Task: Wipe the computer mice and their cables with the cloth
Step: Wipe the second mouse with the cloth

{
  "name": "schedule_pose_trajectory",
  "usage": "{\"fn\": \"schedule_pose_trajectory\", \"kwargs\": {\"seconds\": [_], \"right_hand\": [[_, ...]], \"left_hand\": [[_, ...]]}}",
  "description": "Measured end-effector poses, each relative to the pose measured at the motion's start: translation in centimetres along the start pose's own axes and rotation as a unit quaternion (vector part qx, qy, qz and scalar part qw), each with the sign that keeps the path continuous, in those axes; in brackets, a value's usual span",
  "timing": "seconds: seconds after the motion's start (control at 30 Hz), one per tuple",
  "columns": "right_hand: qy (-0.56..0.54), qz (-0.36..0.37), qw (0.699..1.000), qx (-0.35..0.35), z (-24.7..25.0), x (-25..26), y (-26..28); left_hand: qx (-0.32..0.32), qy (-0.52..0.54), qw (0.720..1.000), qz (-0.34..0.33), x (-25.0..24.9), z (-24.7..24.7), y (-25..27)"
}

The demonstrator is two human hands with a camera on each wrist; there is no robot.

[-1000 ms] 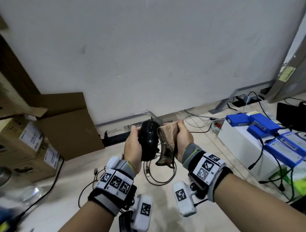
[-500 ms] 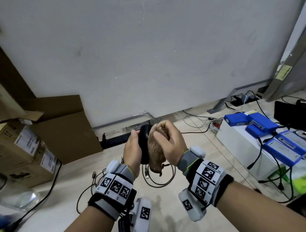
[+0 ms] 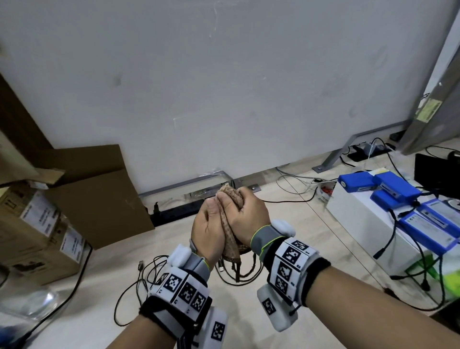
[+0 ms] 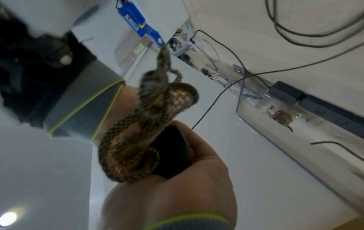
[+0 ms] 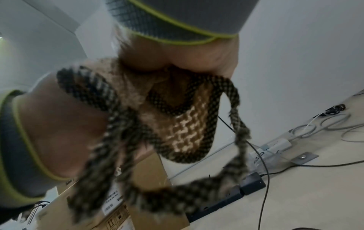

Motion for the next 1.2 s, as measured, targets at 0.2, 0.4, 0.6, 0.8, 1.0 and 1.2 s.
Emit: {"fn": "schedule_pose_trajectory", "kwargs": {"seconds": [0.2, 0.4, 0.6, 0.8, 1.0, 1.2], "right_hand": [[-0.052, -0.062, 0.996, 0.049, 0.1, -0.4, -2.4], [-0.085, -0.116, 0.989, 0.039, -0.4, -1.4, -1.3], [-0.027, -0.057, 0.997, 0.044, -1.1, -0.9, 0.9], [-0.094, -0.191, 0.976, 0.051, -0.9, -2.6, -2.5], [-0.201, -0.345, 0.917, -0.004, -0.6, -4.7, -3.1], [-0.127, -0.279, 0.951, -0.035, -0.8, -5.1, -2.7]], "left_hand": [[0.036, -0.05, 0.993, -0.097, 1.1, 0.6, 0.1], [0.032, -0.01, 0.999, 0.005, 0.9, 0.3, -0.2], [0.064, -0.022, 0.997, -0.045, 0.6, 0.4, -0.5], [0.116, -0.088, 0.982, -0.124, -0.5, 0.8, -0.2], [0.227, 0.03, 0.958, 0.173, -0.9, -0.2, 0.6], [0.304, -0.138, 0.942, 0.034, -0.2, 1.2, 0.2]]}}
Point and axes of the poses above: each hand's wrist, its own y-axis away from the middle knuckle, its own z-axis out of the back of the hand, x = y × z, the point moved 3 cm from there along -y, towards the middle knuckle, and after that the axes turned 12 degrees about -x, right-handed, at the moved point
